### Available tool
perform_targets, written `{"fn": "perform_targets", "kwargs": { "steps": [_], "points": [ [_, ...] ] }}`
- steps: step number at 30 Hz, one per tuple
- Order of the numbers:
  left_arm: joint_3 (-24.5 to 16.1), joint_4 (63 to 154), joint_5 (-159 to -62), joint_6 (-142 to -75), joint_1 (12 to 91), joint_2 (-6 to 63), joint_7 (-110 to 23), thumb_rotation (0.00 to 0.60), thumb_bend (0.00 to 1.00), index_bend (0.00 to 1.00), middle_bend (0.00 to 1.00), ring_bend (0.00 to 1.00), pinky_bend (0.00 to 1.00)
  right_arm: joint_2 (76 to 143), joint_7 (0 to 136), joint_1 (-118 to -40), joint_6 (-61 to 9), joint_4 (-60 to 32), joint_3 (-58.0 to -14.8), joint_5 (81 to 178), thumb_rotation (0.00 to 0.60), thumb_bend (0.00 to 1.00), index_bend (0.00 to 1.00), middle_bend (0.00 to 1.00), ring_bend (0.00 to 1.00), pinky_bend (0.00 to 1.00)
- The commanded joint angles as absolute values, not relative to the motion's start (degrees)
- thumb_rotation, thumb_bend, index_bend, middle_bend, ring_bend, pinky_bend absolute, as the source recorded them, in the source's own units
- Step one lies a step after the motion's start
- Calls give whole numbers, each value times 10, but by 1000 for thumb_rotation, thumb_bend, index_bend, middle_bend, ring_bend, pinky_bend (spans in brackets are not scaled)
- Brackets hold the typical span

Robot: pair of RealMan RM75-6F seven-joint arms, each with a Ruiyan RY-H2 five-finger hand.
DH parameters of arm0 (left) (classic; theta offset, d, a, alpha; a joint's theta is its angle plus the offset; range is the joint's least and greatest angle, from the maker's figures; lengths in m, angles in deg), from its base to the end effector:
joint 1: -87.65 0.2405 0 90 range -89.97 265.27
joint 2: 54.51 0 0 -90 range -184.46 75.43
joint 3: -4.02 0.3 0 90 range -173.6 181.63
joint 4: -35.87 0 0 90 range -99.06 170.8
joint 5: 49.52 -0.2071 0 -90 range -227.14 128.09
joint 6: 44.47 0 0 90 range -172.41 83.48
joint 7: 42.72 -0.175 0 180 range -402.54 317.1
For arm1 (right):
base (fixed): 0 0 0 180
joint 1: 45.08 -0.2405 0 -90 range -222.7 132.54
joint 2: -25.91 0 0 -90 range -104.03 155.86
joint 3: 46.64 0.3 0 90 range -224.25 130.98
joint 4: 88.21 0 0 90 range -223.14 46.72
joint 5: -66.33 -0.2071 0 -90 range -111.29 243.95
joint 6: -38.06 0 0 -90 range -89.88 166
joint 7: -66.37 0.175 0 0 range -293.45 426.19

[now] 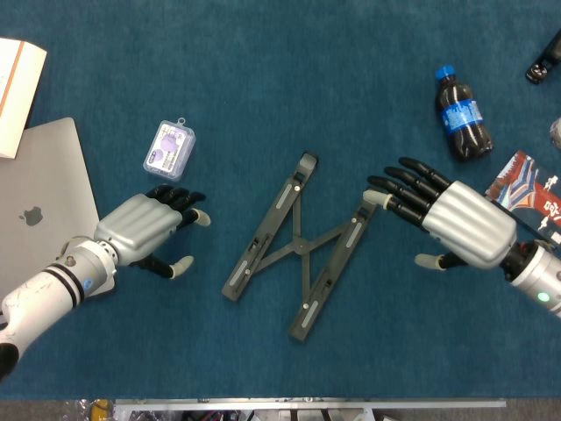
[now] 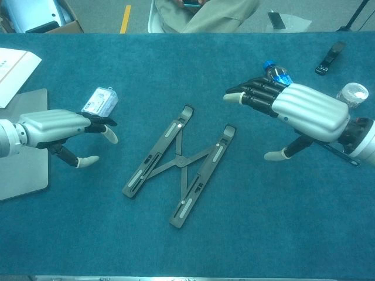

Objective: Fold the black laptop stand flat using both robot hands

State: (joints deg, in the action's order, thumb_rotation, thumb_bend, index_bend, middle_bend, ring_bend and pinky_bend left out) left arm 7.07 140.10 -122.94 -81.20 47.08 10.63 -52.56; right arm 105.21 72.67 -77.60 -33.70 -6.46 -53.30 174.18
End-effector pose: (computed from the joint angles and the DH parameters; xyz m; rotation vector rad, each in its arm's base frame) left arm -0.2260 0.3013 0.0263 -2.2739 -1.1469 -0.5165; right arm -0.2144 -0.2864 0.0157 2.2414 -0.7125 1.1942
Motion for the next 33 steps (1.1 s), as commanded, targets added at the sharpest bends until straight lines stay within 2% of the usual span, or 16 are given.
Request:
{"fn": "perform_targets", "kwargs": {
  "steps": [1,5,12,19,33],
  "points": [
    [77,1404,-1224,-817,470,111,-540,234,383,218,0,0,0,1066,724,-778,-333,-83,-533,1742,600,0,0,28,0,6],
    [81,1415,-1209,-809,465,113,-544,148,376,222,0,0,0,1085,717,-779,-344,-109,-532,1754,600,0,0,15,0,6],
    [75,1434,-1181,-786,448,119,-526,98,375,225,0,0,0,1111,709,-783,-348,-144,-536,1765,600,0,0,1,0,6],
    [65,1438,-1163,-762,431,130,-493,92,375,222,0,0,0,1135,715,-790,-348,-175,-541,1772,600,0,0,0,0,6],
    [72,1386,-1149,-798,426,178,-521,115,375,215,0,0,0,1181,716,-807,-340,-216,-538,1769,600,0,0,0,0,6]
  ]
}}
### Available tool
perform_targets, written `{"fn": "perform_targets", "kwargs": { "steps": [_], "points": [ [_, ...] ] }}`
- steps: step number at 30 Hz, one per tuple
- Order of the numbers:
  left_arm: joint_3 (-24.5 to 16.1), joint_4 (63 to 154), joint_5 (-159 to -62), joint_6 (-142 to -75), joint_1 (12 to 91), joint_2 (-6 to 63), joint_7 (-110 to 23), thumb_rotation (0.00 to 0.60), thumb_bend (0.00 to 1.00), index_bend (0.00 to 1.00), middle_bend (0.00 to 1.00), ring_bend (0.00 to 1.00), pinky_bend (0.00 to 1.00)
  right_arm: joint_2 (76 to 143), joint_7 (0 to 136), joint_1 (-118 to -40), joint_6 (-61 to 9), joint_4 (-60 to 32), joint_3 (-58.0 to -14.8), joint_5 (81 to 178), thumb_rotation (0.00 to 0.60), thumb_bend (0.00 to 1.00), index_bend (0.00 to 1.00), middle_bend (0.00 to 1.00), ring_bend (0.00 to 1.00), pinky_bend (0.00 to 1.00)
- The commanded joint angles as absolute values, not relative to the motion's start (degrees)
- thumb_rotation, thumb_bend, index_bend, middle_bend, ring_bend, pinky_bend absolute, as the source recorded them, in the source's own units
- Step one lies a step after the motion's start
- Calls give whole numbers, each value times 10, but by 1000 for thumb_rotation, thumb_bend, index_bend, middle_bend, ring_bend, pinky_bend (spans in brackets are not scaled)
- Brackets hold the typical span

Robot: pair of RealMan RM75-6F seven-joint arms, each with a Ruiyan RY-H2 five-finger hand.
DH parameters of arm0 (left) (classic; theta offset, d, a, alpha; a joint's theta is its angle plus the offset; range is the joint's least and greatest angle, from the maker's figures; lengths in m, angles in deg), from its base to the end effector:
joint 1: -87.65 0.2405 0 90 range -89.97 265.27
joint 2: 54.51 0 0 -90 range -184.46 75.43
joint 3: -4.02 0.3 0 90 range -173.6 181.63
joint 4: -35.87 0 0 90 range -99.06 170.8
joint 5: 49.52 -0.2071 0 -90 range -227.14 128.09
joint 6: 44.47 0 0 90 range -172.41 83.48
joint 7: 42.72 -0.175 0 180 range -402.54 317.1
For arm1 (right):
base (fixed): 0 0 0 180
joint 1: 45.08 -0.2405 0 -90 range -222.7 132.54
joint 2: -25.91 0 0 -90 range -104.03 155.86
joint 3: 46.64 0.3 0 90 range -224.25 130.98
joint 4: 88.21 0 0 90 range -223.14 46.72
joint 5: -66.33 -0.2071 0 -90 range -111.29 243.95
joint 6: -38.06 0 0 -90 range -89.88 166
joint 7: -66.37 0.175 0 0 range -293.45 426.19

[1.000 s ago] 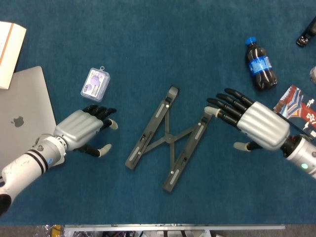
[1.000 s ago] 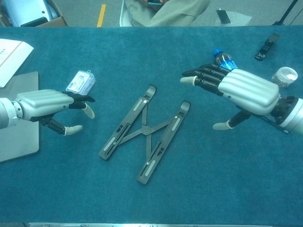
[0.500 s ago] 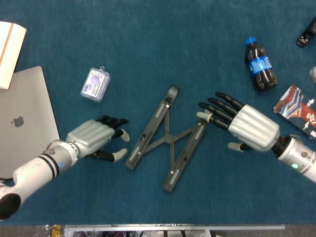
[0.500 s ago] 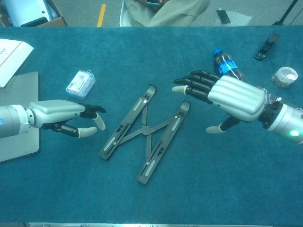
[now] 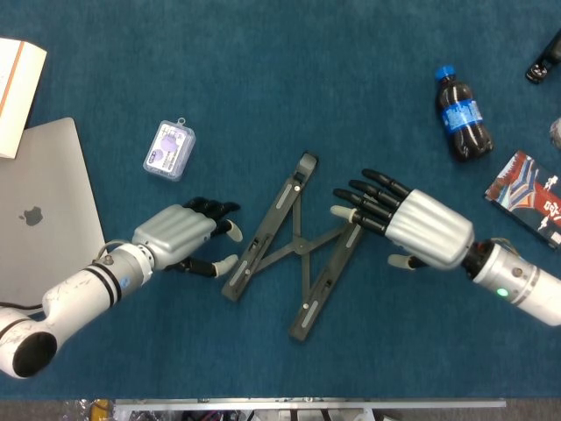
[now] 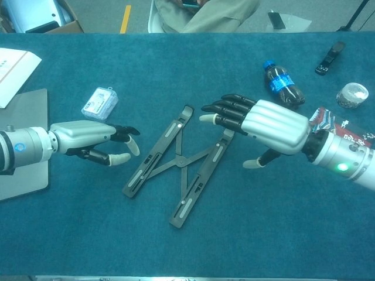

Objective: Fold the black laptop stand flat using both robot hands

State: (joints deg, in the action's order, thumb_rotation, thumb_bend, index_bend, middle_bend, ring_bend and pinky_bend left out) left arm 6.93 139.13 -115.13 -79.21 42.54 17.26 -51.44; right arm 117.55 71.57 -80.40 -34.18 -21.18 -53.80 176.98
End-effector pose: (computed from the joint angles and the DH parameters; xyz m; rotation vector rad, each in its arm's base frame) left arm -0.2008 0.3048 -0.0156 -2.2871 -1.3091 -0.5450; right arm -0.2064 -0.2957 -0.0495 2.3321 -0.5392 1.1991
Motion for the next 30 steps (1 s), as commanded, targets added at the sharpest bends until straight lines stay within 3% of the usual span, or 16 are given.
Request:
{"fn": "perform_targets", "kwargs": {
  "steps": [1,30],
  "points": [
    [74,1382,-1148,-802,426,180,-526,117,375,214,0,0,0,1184,716,-808,-339,-220,-538,1768,600,0,0,0,0,6],
    [78,1368,-1115,-827,433,208,-519,117,375,214,0,0,0,1293,754,-838,-343,-358,-539,1757,600,0,0,0,0,6]
  ]
}}
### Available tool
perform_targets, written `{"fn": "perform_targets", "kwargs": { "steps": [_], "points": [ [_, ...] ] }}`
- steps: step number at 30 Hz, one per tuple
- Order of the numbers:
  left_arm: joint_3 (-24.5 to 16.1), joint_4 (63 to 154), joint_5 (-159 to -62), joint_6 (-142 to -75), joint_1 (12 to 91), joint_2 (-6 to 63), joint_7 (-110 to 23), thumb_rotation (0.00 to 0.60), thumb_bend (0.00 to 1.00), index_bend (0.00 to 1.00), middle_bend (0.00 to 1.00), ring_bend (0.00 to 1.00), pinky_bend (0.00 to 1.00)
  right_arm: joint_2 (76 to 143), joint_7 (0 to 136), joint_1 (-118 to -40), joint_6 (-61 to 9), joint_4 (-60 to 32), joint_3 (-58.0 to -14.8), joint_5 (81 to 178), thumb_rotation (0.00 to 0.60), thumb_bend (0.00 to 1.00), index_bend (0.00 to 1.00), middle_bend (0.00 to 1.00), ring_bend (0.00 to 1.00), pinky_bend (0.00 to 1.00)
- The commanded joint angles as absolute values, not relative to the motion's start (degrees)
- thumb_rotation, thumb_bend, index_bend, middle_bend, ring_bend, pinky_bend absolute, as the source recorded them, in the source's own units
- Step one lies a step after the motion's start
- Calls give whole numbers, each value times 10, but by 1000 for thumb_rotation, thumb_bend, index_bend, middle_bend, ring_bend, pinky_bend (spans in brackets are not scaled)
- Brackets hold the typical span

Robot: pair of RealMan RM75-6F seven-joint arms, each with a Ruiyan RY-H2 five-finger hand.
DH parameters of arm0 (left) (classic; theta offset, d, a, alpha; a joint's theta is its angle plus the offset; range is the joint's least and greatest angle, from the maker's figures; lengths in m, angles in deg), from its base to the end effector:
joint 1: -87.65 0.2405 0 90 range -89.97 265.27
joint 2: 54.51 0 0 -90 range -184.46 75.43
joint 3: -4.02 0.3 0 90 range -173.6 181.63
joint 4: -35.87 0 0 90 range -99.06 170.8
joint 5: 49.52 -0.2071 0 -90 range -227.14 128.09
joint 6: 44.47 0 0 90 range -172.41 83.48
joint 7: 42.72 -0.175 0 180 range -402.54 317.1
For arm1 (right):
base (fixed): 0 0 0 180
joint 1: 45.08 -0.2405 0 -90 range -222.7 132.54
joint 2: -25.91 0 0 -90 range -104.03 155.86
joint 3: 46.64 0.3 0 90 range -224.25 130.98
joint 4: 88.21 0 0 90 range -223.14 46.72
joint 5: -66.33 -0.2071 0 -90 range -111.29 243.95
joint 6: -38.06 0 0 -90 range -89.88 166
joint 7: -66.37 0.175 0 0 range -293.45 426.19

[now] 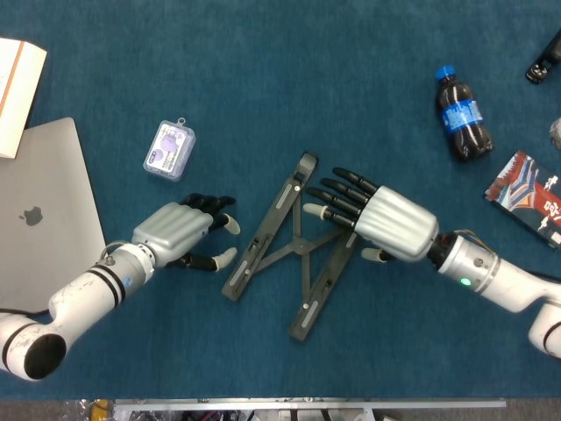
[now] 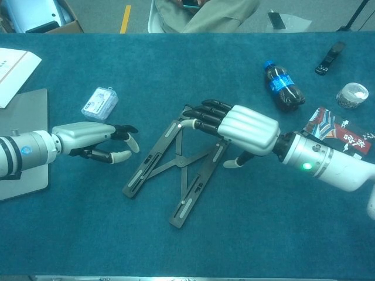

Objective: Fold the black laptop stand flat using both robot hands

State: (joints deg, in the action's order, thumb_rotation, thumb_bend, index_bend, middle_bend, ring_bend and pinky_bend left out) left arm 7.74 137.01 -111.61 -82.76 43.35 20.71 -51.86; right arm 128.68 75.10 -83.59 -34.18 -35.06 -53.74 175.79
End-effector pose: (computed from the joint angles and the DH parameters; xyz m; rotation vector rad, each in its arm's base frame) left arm -0.2095 0.3065 -0.0288 -2.2045 -1.3669 -0.5697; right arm -0.1909 -0.3130 -0.1034 2.3501 -0.5027 1.2182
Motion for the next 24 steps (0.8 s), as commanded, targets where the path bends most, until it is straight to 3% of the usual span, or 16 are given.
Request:
{"fn": "perform_targets", "kwargs": {
  "steps": [1,24],
  "points": [
    [77,1367,-1114,-828,434,209,-518,117,375,214,0,0,0,1294,756,-839,-343,-360,-540,1757,600,0,0,0,0,6],
    [80,1364,-1114,-819,434,222,-503,115,375,214,0,0,0,1341,771,-856,-350,-428,-550,1752,600,0,0,0,0,6]
  ]
}}
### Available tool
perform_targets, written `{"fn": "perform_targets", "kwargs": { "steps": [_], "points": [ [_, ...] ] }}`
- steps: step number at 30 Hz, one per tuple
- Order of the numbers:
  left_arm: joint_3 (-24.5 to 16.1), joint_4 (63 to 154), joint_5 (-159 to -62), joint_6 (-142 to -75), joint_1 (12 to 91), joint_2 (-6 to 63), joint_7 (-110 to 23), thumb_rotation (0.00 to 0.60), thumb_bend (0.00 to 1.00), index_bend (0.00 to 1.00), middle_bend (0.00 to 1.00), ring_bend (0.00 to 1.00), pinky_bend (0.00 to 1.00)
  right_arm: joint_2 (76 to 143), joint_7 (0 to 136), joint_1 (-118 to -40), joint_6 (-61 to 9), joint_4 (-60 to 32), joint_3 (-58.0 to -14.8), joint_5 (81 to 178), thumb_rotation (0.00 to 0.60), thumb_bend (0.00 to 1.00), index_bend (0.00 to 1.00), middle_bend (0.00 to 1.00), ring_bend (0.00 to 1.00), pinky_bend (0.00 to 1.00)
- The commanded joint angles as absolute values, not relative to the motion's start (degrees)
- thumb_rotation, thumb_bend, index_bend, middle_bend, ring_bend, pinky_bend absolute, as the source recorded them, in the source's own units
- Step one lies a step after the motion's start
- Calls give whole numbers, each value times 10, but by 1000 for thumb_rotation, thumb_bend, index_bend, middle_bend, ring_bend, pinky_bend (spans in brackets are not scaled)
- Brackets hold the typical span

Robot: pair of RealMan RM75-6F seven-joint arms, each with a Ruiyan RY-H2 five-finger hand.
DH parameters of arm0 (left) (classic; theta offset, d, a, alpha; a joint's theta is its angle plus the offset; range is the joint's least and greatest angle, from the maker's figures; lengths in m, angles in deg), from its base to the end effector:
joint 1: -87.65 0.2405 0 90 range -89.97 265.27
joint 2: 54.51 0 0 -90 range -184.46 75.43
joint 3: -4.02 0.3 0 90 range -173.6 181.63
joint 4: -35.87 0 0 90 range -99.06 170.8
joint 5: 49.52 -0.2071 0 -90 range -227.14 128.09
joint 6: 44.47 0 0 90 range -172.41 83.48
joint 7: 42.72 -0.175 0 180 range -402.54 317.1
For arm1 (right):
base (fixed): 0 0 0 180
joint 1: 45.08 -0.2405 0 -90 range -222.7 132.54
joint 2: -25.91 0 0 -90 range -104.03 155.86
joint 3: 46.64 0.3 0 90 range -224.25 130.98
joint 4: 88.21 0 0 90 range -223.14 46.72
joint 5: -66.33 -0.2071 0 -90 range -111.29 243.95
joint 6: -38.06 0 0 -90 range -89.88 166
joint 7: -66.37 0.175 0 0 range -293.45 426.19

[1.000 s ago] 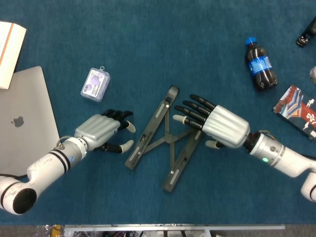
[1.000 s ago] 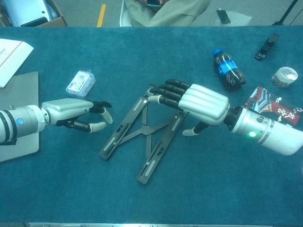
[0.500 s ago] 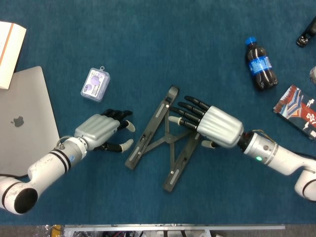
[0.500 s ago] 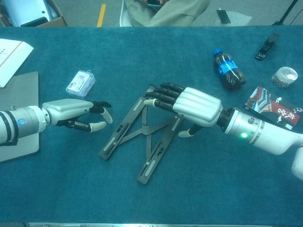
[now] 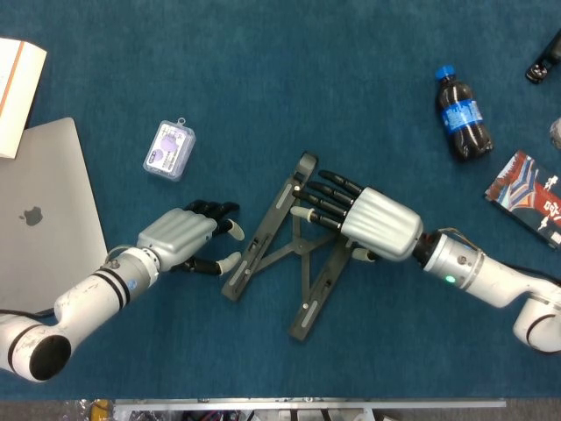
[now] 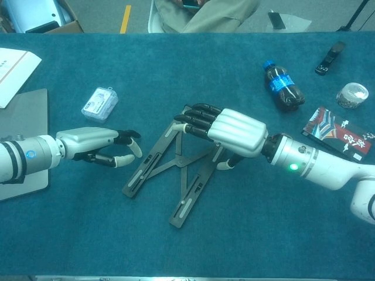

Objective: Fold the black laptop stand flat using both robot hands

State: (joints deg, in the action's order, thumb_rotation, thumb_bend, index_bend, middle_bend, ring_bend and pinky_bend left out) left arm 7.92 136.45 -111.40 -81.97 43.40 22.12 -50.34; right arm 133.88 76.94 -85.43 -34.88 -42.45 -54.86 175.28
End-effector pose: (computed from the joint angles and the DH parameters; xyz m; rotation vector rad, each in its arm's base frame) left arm -0.2091 0.3014 -0.0386 -2.2046 -1.4212 -0.5678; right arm -0.1820 -0.3183 -0.1272 2.3726 -0.4627 1.2224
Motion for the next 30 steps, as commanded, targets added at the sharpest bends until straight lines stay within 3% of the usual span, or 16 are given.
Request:
{"fn": "perform_targets", "kwargs": {
  "steps": [1,30],
  "points": [
    [80,1363,-1114,-819,434,222,-502,115,375,214,0,0,0,1342,771,-856,-350,-429,-550,1752,600,0,0,0,0,6],
    [79,1370,-1138,-802,437,222,-465,118,375,214,0,0,0,1379,775,-872,-354,-473,-548,1738,600,0,0,0,0,6]
  ]
}}
